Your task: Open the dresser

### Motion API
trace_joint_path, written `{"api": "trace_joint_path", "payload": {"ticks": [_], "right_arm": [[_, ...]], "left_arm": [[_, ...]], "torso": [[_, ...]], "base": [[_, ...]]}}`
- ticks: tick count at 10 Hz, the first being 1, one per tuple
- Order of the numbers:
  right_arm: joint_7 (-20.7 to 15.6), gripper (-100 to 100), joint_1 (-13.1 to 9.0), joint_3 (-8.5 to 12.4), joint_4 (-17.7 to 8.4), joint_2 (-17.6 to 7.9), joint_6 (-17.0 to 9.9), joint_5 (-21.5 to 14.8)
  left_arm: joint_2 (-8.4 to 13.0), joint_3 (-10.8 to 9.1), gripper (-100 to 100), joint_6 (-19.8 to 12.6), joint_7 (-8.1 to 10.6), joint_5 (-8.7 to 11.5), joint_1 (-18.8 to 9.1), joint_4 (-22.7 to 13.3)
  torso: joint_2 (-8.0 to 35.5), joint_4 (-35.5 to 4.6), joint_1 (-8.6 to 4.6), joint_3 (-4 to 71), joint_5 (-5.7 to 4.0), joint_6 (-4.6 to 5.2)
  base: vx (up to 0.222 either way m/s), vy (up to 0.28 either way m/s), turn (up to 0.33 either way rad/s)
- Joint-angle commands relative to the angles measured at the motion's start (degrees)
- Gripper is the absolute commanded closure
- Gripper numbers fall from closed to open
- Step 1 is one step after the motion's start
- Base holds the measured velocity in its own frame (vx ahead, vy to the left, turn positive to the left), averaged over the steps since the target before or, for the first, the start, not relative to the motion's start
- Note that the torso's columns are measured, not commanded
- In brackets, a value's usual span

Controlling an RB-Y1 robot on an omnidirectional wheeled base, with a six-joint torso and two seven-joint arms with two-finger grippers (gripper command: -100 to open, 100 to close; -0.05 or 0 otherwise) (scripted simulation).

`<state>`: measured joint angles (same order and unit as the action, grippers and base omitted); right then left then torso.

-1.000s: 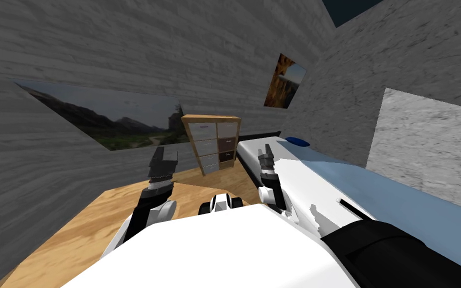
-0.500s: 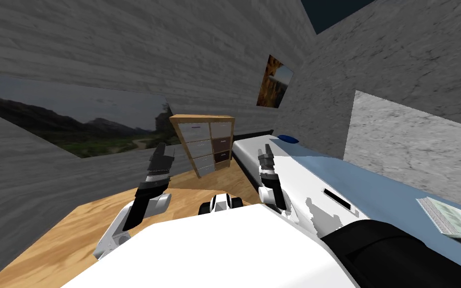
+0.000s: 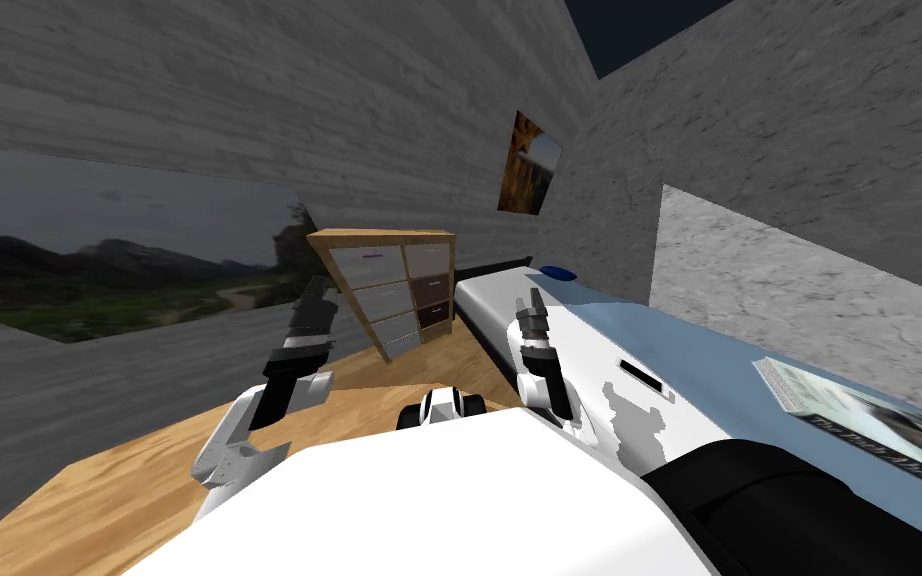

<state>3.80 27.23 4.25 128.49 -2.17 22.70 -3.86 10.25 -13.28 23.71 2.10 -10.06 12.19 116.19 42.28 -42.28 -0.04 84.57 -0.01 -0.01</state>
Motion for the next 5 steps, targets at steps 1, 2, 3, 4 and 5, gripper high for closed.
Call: {"api": "trace_joint_path", "payload": {"ticks": [1, 2, 3, 4, 5], "right_arm": [[0.00, 0, 0.01, 0.00, 0.00, 0.00, 0.00, 0.00], [0.00, 0, 0.00, 0.00, 0.00, 0.00, 0.00, 0.00], [0.00, 0, 0.00, 0.00, 0.00, 0.00, 0.00, 0.00], [0.00, 0, 0.01, 0.01, 0.00, 0.00, 0.00, 0.00], [0.00, 0, 0.00, 0.00, 0.00, 0.00, 0.00, 0.00]], "left_arm": [[0.34, -3.48, -100, -1.67, 0.28, -2.19, -4.00, -2.21], [0.54, -5.25, -100, -2.51, 0.47, -3.51, -5.82, -3.80], [0.54, -5.62, -100, -2.51, 0.47, -3.51, -6.32, -3.80], [0.69, -7.80, -100, -3.37, 0.67, -4.86, -8.68, -5.45], [0.77, -9.41, -100, -4.27, 0.87, -6.25, -10.41, -7.01]], "torso": [[0.01, 0.00, 0.03, -0.01, 0.01, -0.02], [0.00, 0.00, 0.02, 0.00, 0.01, 0.03], [-0.01, 0.00, 0.00, 0.00, 0.00, 0.03], [0.01, 0.00, 0.07, -0.01, 0.02, -0.04], [0.00, 0.00, 0.05, 0.00, 0.02, 0.02]], "base": [[0.016, -0.033, -0.166], [0.018, -0.041, -0.297], [0.015, -0.026, -0.081], [0.019, -0.030, -0.139], [0.026, -0.042, -0.254]]}}
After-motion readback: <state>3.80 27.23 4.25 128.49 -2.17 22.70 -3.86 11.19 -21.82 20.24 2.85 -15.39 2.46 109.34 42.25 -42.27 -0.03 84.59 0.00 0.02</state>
